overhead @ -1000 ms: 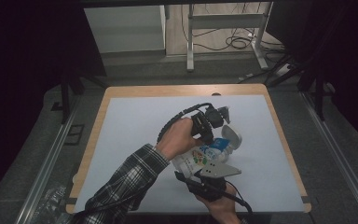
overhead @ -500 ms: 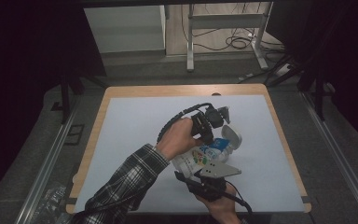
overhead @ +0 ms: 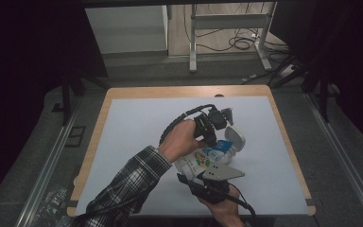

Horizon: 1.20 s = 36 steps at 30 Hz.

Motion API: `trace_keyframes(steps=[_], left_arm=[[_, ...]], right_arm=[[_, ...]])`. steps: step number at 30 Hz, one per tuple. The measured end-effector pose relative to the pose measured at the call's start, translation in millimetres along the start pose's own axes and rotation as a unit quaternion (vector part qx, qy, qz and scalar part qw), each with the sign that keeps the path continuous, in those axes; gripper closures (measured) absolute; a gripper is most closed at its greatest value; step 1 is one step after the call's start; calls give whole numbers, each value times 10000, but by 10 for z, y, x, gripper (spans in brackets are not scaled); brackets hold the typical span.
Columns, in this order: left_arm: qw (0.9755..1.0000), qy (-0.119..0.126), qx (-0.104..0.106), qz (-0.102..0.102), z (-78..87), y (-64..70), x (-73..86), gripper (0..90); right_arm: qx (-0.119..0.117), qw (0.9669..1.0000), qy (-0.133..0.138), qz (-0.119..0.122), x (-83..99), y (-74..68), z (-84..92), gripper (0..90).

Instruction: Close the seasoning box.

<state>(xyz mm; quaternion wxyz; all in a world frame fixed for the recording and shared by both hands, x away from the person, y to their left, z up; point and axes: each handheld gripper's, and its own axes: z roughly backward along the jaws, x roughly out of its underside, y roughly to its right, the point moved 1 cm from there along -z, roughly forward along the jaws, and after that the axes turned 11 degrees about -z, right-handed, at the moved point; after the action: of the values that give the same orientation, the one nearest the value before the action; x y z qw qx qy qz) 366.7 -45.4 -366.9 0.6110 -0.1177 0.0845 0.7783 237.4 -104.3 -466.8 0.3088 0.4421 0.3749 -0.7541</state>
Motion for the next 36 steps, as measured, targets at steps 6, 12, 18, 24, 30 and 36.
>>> trace_keyframes(steps=[6, 12, 18, 24, 30, 36], left_arm=[[10000, -8, 5, 4, 1, -1, 2, 899], [10000, -21, 12, 9, -2, -3, 1, 900], [10000, -26, 14, 15, -3, -1, -4, 900], [10000, -37, 16, 9, -5, -1, -10, 900], [10000, -33, 17, 12, -3, -1, -10, 900], [10000, -37, 17, 10, -2, 1, -11, 900]], right_arm=[[-3, 10000, 7, 23, -3, -2, 2, 750], [12, 10000, 2, 37, -6, -4, 2, 750], [13, 10000, 3, 34, -8, -6, 3, 750], [17, 10000, 10, 53, -11, -2, 3, 750], [16, 10000, 21, 59, -14, -4, 4, 750], [12, 10000, 26, 56, -18, -6, 7, 750]])
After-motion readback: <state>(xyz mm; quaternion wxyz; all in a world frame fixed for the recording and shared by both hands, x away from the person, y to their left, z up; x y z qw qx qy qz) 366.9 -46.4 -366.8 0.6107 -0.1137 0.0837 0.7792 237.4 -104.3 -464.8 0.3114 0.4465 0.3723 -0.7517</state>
